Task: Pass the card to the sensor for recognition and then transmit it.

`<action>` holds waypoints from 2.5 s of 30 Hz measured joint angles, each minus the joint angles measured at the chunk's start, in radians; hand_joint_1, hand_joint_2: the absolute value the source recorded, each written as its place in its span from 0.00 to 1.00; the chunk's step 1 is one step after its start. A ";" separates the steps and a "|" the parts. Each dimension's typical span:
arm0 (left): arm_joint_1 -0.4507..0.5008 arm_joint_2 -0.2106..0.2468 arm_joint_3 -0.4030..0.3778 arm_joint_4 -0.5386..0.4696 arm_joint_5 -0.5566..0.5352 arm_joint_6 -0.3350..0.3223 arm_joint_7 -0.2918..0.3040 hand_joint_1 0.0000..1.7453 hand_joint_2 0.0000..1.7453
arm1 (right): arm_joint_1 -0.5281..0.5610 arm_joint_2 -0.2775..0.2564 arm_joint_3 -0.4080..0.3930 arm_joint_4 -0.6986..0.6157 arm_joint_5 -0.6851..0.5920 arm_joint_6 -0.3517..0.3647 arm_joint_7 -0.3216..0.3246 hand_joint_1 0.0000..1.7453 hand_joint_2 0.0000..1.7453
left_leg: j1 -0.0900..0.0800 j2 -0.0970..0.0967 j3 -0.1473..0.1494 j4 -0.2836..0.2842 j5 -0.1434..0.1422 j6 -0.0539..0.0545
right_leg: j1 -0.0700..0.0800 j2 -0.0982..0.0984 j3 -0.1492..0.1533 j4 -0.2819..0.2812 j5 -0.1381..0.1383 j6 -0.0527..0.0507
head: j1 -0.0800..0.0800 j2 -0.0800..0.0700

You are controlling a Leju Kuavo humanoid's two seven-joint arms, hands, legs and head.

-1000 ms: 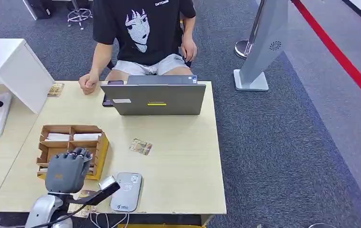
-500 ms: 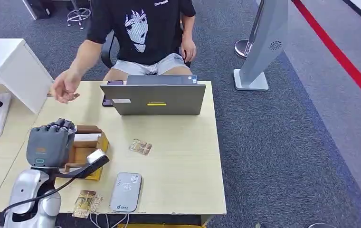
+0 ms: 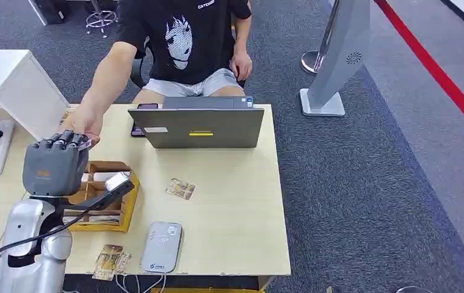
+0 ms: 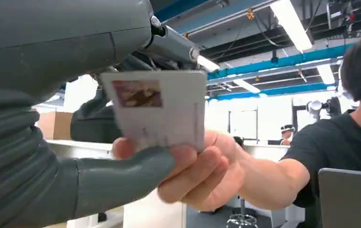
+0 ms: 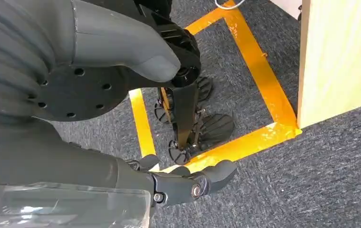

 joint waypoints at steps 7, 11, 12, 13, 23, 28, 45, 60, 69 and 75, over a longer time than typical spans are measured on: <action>0.023 0.000 0.000 -0.003 0.019 0.003 -0.011 0.00 1.00 | 0.000 0.000 0.000 0.000 -0.001 0.002 0.000 0.00 1.00 | 0.000 0.000 0.000 0.000 0.000 0.000 | 0.000 0.000 0.000 0.000 0.000 0.000 | 0.000 0.000; 0.066 0.006 0.000 -0.027 0.046 -0.005 -0.044 0.00 1.00 | 0.000 0.000 -0.002 0.000 -0.005 0.002 -0.001 0.00 1.00 | 0.000 0.000 0.000 0.000 0.000 0.000 | 0.000 0.000 0.000 0.000 0.000 0.000 | 0.000 0.000; 0.077 0.010 0.000 -0.032 0.050 -0.008 -0.052 0.00 1.00 | 0.001 0.000 -0.003 0.000 -0.005 0.002 -0.001 0.00 1.00 | 0.000 0.000 0.000 0.000 0.000 0.000 | 0.000 0.000 0.000 0.000 0.000 0.000 | 0.000 0.000; 0.088 0.014 0.000 -0.034 0.055 -0.010 -0.057 0.00 1.00 | 0.001 0.000 -0.003 0.000 -0.005 0.002 -0.001 0.00 1.00 | 0.000 0.000 0.000 0.000 0.000 0.000 | 0.000 0.000 0.000 0.000 0.000 0.000 | 0.000 0.000; 0.302 0.102 0.000 -0.054 0.096 0.040 -0.138 0.00 1.00 | 0.005 0.000 -0.033 0.000 -0.024 -0.002 -0.002 0.00 1.00 | 0.000 0.000 0.000 0.000 0.000 0.000 | 0.000 0.001 -0.001 0.000 -0.001 0.000 | 0.000 0.000; 0.370 0.112 0.001 -0.084 0.100 0.060 -0.144 0.00 1.00 | 0.006 0.000 -0.051 0.000 -0.031 -0.003 -0.003 0.00 1.00 | 0.000 0.000 0.000 0.000 0.000 0.000 | 0.000 0.001 0.000 0.000 -0.001 0.000 | 0.000 0.000; 0.412 0.108 0.003 -0.143 0.102 0.071 -0.145 0.00 1.00 | 0.006 0.001 -0.075 0.000 -0.030 -0.010 -0.009 0.00 1.00 | 0.000 0.000 0.000 0.000 0.000 0.000 | 0.000 0.000 0.000 0.000 -0.001 0.000 | 0.000 0.000; 0.413 0.137 0.047 -0.057 0.103 -0.005 -0.126 0.00 1.00 | 0.006 0.002 -0.092 0.000 0.004 -0.010 -0.010 0.00 1.00 | 0.000 0.000 0.000 0.000 0.000 0.000 | 0.000 0.000 0.000 0.000 -0.001 0.000 | 0.000 0.000; 0.414 0.161 0.085 0.010 0.095 -0.018 -0.121 0.00 1.00 | 0.006 0.002 -0.102 0.000 0.016 -0.010 -0.009 0.00 1.00 | 0.001 0.000 0.000 0.000 0.000 0.000 | 0.000 0.000 0.000 0.000 -0.001 -0.001 | 0.000 0.000; 0.390 0.159 0.134 0.061 -0.057 0.116 -0.050 0.00 1.00 | 0.005 0.002 -0.110 0.000 0.043 -0.011 0.002 0.00 1.00 | 0.000 0.000 0.000 0.000 0.000 0.000 | 0.000 0.000 0.000 0.000 -0.001 0.000 | 0.000 0.000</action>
